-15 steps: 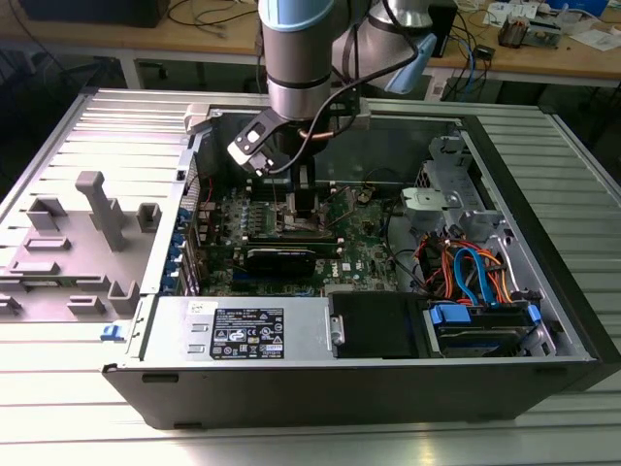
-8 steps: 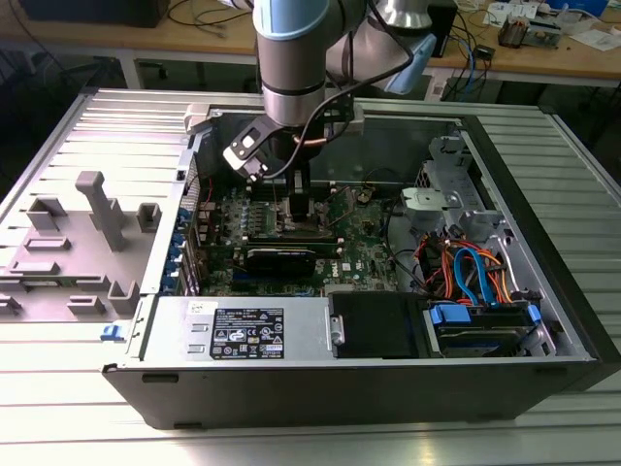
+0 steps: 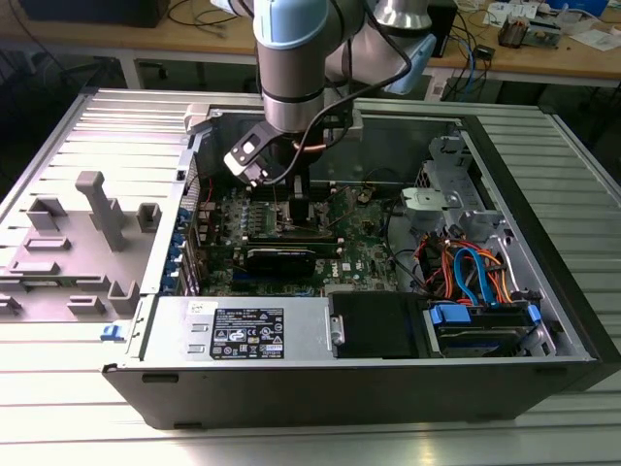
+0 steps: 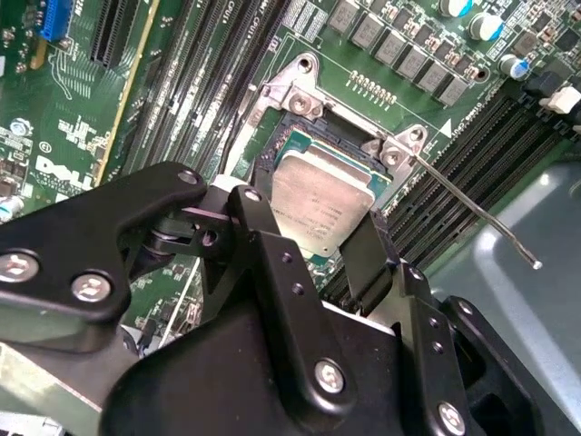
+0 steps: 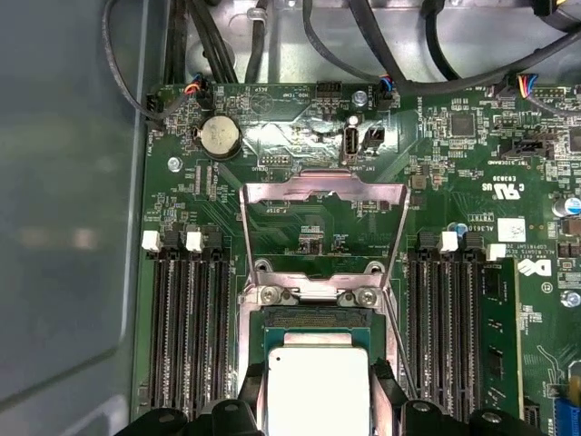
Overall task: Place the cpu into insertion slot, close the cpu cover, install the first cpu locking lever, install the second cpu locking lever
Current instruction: 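Place the cpu into insertion slot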
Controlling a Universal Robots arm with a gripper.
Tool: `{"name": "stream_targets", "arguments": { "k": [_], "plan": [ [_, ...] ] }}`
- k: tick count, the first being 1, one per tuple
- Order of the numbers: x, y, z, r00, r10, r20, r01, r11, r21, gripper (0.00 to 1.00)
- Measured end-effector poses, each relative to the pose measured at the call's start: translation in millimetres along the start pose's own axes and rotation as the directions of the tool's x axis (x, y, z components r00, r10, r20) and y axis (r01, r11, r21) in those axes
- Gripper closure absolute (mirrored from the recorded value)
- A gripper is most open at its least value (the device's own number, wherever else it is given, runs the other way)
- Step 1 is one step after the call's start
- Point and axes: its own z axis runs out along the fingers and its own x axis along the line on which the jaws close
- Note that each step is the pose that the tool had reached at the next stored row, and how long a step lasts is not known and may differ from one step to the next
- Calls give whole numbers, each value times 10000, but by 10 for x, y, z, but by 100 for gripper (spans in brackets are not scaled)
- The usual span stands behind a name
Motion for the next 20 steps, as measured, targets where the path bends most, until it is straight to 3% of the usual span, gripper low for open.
{"name": "stream_targets", "arguments": {
  "k": [5, 20],
  "plan": [
    [-1, -5, 66, 10000, 63, 17, -63, 10000, 0, 45],
    [0, -8, 120, 9999, 136, 24, -136, 9999, 1, 45]
  ]
}}
